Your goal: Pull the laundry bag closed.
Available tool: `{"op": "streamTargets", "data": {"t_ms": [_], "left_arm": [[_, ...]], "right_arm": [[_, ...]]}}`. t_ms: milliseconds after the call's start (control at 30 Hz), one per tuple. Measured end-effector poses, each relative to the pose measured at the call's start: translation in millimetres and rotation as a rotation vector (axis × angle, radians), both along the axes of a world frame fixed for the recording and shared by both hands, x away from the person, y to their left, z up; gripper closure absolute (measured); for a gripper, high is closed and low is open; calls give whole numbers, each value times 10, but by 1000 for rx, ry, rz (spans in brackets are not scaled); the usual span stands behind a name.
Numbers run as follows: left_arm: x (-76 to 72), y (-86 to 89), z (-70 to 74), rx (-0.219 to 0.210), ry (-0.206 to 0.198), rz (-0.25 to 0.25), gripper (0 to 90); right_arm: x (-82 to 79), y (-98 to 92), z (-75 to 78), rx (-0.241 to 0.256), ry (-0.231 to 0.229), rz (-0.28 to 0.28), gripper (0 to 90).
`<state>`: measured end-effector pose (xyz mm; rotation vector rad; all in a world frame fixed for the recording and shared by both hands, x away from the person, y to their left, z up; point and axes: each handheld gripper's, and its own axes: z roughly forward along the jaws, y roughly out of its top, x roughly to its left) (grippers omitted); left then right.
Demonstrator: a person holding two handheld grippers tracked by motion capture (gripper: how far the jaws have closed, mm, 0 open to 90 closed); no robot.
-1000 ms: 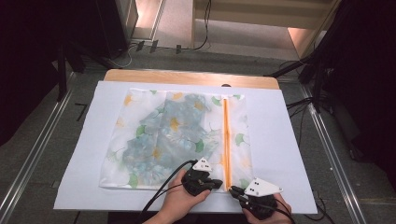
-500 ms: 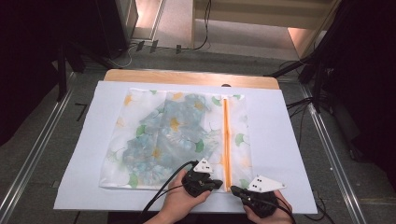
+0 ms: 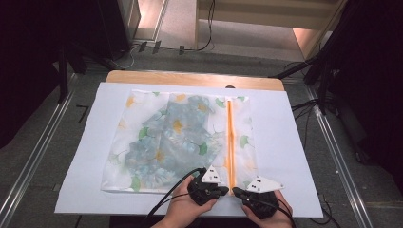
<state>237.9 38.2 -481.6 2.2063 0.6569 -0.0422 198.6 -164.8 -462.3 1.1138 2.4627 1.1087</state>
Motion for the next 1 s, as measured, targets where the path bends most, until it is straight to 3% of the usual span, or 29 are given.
{"op": "streamTargets", "data": {"t_ms": [100,267,367,467,767,1000], "left_arm": [[25,12,-4,-4,23,-4,900],[-6,-2,3,14,-13,-16,900],[13,6,-2,4,5,-14,900],[14,6,-1,6,2,-18,900],[15,5,-3,3,5,-17,900],[15,7,-2,4,5,-19,900]], "right_arm": [[6,35,15,-25,-12,-3,900],[73,61,29,-49,7,-10,900],[115,70,5,-63,18,-13,900],[138,63,-2,-55,33,-22,900],[205,75,39,-75,3,-5,900],[312,41,68,-56,-6,-13,900]]}}
